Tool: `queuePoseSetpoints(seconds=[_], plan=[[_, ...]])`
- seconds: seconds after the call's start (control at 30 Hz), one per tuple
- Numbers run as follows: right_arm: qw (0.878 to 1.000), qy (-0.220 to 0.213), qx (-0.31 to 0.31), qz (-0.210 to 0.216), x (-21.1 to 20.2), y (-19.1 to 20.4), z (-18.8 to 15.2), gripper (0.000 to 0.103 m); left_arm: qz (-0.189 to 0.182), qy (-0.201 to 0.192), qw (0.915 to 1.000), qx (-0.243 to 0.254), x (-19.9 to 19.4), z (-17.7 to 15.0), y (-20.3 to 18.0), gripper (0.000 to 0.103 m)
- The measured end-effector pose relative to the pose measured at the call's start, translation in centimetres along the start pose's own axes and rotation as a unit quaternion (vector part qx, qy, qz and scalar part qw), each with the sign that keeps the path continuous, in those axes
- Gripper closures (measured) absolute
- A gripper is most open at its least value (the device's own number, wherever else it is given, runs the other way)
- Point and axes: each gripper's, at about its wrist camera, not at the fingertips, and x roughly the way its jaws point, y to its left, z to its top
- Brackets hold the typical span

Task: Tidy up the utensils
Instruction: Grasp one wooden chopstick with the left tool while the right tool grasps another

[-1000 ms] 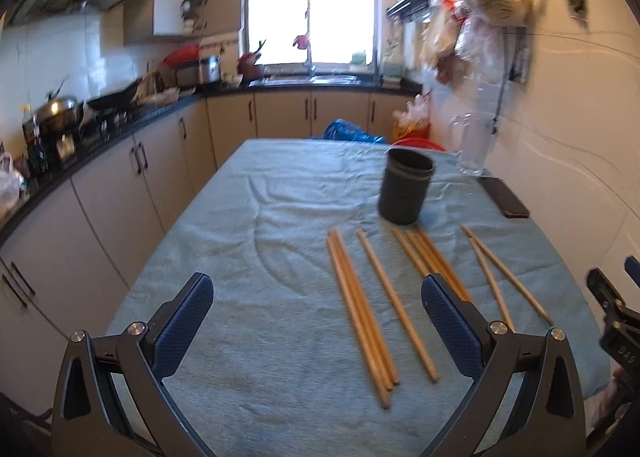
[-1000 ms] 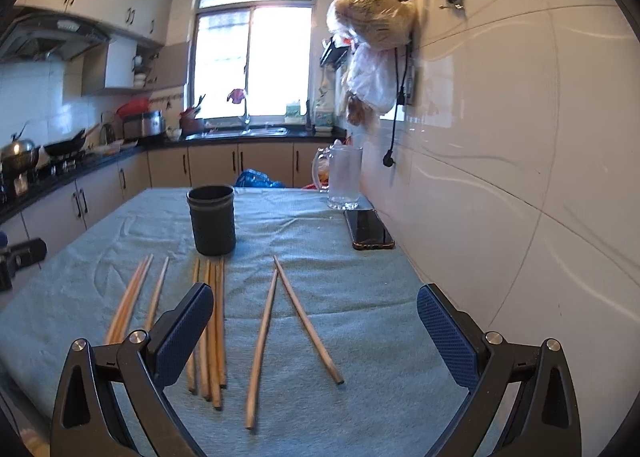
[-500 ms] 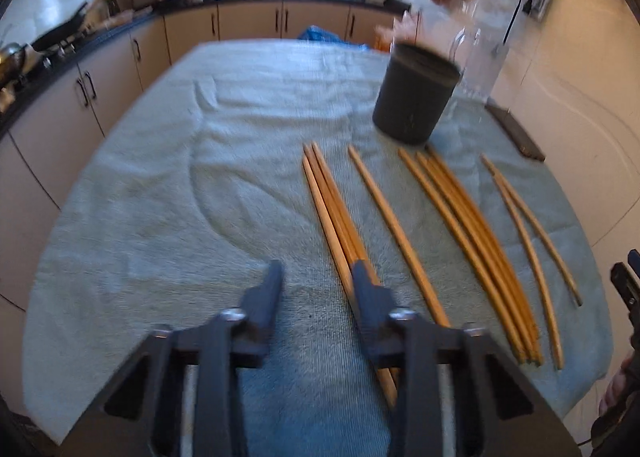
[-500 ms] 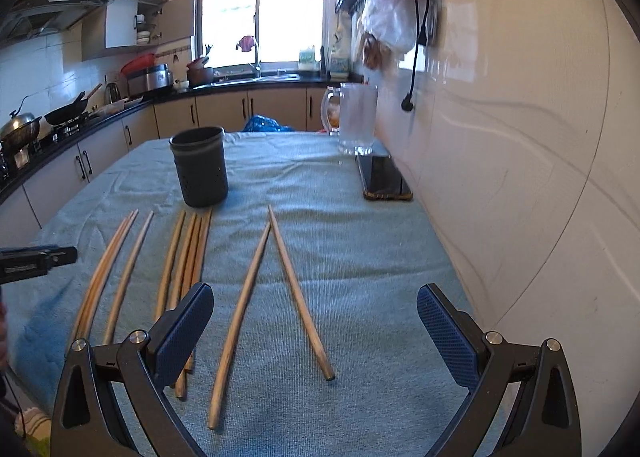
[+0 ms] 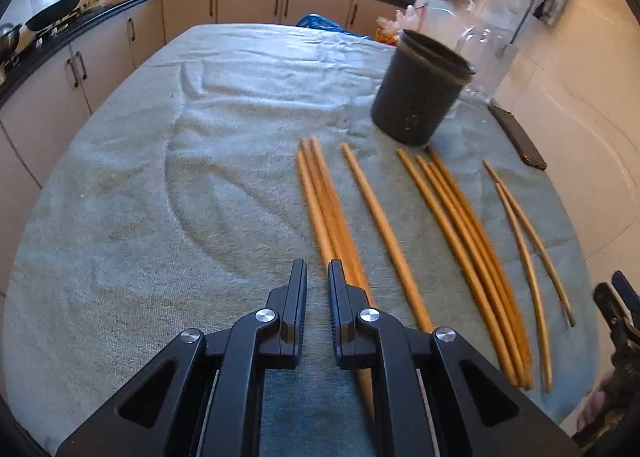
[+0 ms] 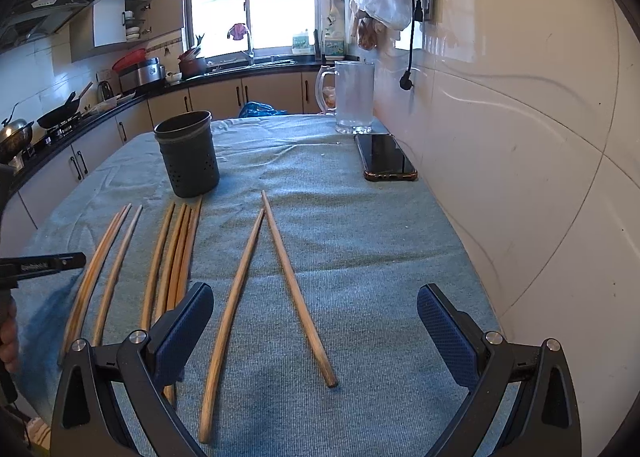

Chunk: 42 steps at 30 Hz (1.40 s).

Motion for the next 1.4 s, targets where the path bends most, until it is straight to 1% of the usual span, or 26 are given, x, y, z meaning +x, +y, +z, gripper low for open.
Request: queuePoseSetpoints(seconds=[0.07, 0.13, 0.23, 0.3, 0.37, 0.4, 0.47, 0.5, 0.57, 0.6, 0.63, 0.67, 0.73, 0.8, 0.87, 0.97, 1.17, 1.27, 1.4], plan=[[1.0, 0.005, 0.0, 0.005, 0.4, 0.1, 0.3, 0.0, -0.013, 0.0, 0.9998, 0.016, -0.1, 0.4, -1.2, 0.093], [1.0, 0.012, 0.001, 0.021, 1.0, 0.1, 1.1, 0.0, -0.016, 0.015, 0.9994, 0.027, 0.5, 1.0, -2.4, 0.092], [0.998, 0.027, 0.003, 0.056, 2.3, -0.1, 3.2, 0.0, -0.028, 0.054, 0.9977, 0.03, 2.6, 2.7, -3.7, 0.092], [0.995, 0.05, 0.008, 0.082, 3.8, -0.4, 5.0, 0.003, -0.019, 0.075, 0.9965, 0.033, 4.0, 3.9, -4.1, 0.092], [0.992, 0.076, 0.012, 0.099, 5.5, -0.5, 6.5, 0.013, -0.011, 0.089, 0.9952, 0.038, 5.4, 5.1, -4.5, 0.092], [0.99, 0.093, 0.009, 0.104, 6.7, -0.5, 7.2, 0.015, -0.006, 0.097, 0.9947, 0.035, 6.1, 5.5, -4.5, 0.092], [0.988, 0.12, -0.003, 0.101, 9.0, -0.2, 8.2, 0.023, -0.006, 0.116, 0.9929, 0.026, 7.2, 6.4, -4.3, 0.092], [0.987, 0.13, -0.006, 0.098, 9.9, -0.1, 8.3, 0.025, -0.007, 0.116, 0.993, 0.023, 7.4, 6.7, -4.3, 0.092], [0.983, 0.158, -0.02, 0.094, 11.9, 0.2, 8.4, 0.037, -0.003, 0.125, 0.9919, 0.02, 7.7, 7.3, -4.1, 0.092], [0.981, 0.166, -0.026, 0.093, 12.4, 0.3, 8.4, 0.041, -0.004, 0.13, 0.9914, 0.018, 7.9, 7.5, -4.1, 0.092], [0.98, 0.176, -0.034, 0.091, 13.1, 0.6, 8.3, 0.047, -0.004, 0.134, 0.9908, 0.015, 8.0, 7.7, -4.0, 0.092], [0.978, 0.183, -0.039, 0.092, 13.5, 0.8, 8.2, 0.051, -0.004, 0.136, 0.9906, 0.013, 8.1, 7.9, -4.0, 0.092], [0.976, 0.191, -0.048, 0.097, 13.9, 1.0, 7.8, 0.053, -0.002, 0.14, 0.99, 0.016, 8.2, 8.0, -4.1, 0.092], [0.974, 0.195, -0.065, 0.093, 14.0, 1.4, 7.4, 0.055, 0.001, 0.142, 0.9896, 0.021, 8.4, 8.3, -4.4, 0.09], [0.972, 0.205, -0.085, 0.083, 14.3, 1.9, 6.9, 0.063, 0.0, 0.146, 0.9889, 0.026, 9.1, 8.9, -4.5, 0.084], [0.967, 0.222, -0.101, 0.068, 15.0, 2.4, 6.6, 0.064, -0.001, 0.154, 0.9876, 0.03, 9.4, 9.3, -5.0, 0.08], [0.963, 0.243, -0.09, 0.07, 17.0, 2.3, 8.1, 0.064, -0.009, 0.165, 0.9859, 0.028, 9.8, 10.3, -5.1, 0.079], [0.96, 0.255, -0.091, 0.066, 18.2, 2.7, 9.1, 0.064, -0.01, 0.162, 0.9863, 0.031, 9.9, 10.7, -5.2, 0.079], [0.958, 0.265, -0.088, 0.063, 19.7, 3.1, 10.3, 0.064, 0.001, 0.152, 0.9869, 0.054, 10.0, 10.7, -6.0, 0.079]])
